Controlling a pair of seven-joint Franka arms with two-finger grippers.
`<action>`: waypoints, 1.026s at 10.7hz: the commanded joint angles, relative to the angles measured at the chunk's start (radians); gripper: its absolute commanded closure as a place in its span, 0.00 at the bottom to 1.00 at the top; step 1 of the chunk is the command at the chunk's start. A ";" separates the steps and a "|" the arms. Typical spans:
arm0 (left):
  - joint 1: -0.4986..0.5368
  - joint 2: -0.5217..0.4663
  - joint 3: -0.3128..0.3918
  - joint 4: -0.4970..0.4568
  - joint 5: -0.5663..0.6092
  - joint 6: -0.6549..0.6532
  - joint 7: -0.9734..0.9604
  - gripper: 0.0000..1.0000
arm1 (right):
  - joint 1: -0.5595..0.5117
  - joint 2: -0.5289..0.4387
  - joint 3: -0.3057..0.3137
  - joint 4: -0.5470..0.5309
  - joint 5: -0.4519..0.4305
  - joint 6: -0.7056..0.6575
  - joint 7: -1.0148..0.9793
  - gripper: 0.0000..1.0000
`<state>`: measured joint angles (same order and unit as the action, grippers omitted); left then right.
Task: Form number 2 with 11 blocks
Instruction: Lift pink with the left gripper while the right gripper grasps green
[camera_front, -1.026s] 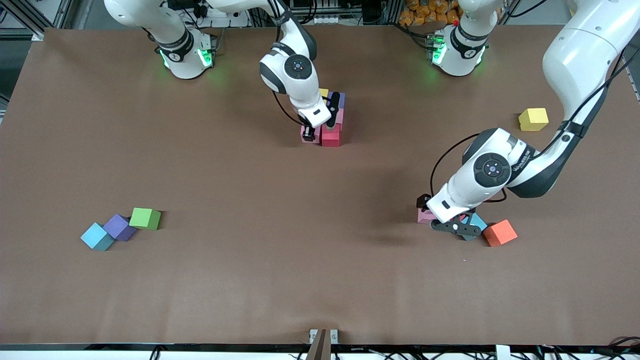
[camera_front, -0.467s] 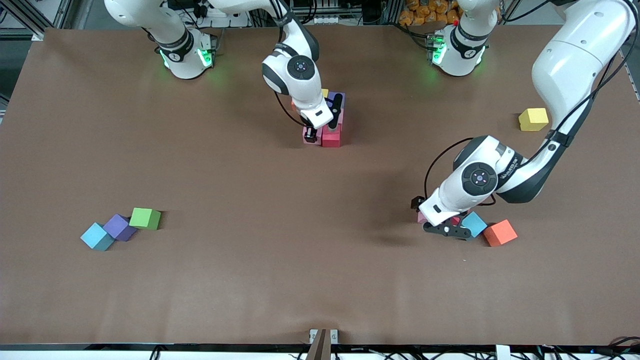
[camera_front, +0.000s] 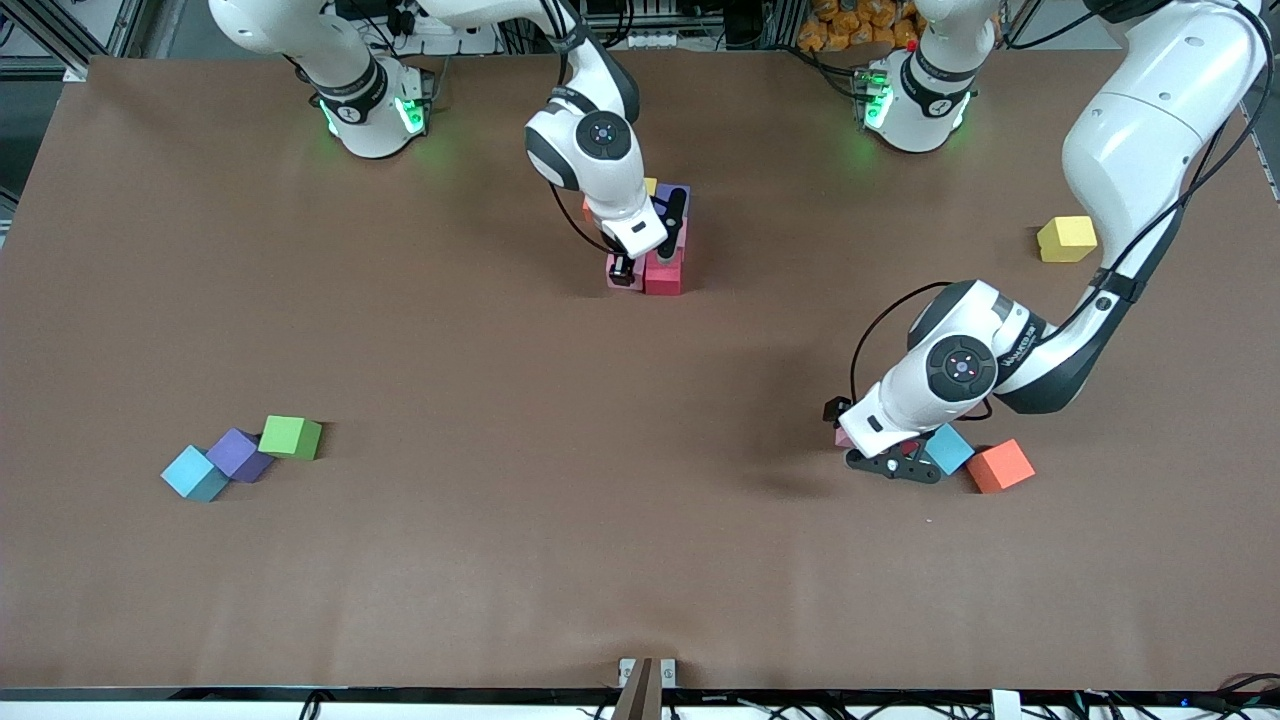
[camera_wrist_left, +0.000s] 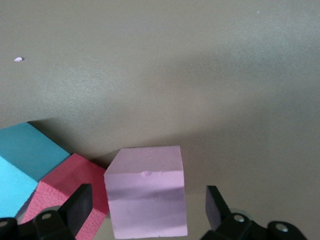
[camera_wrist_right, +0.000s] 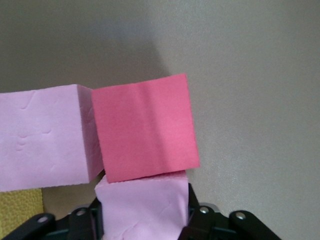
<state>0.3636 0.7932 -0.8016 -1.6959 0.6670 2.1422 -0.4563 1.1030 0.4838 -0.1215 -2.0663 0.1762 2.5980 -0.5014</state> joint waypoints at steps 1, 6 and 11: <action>-0.035 0.012 0.016 0.033 -0.017 -0.013 0.031 0.00 | 0.009 0.045 -0.015 0.038 -0.004 0.010 0.014 0.00; -0.043 0.024 0.036 0.048 -0.012 -0.011 0.076 0.00 | -0.002 -0.046 -0.037 0.031 -0.007 -0.117 -0.002 0.00; -0.043 0.030 0.039 0.062 -0.018 -0.011 0.096 0.00 | -0.037 -0.120 -0.037 0.032 -0.001 -0.223 0.000 0.00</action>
<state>0.3327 0.8130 -0.7704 -1.6544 0.6670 2.1424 -0.3899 1.0938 0.3954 -0.1628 -2.0244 0.1758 2.4078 -0.5019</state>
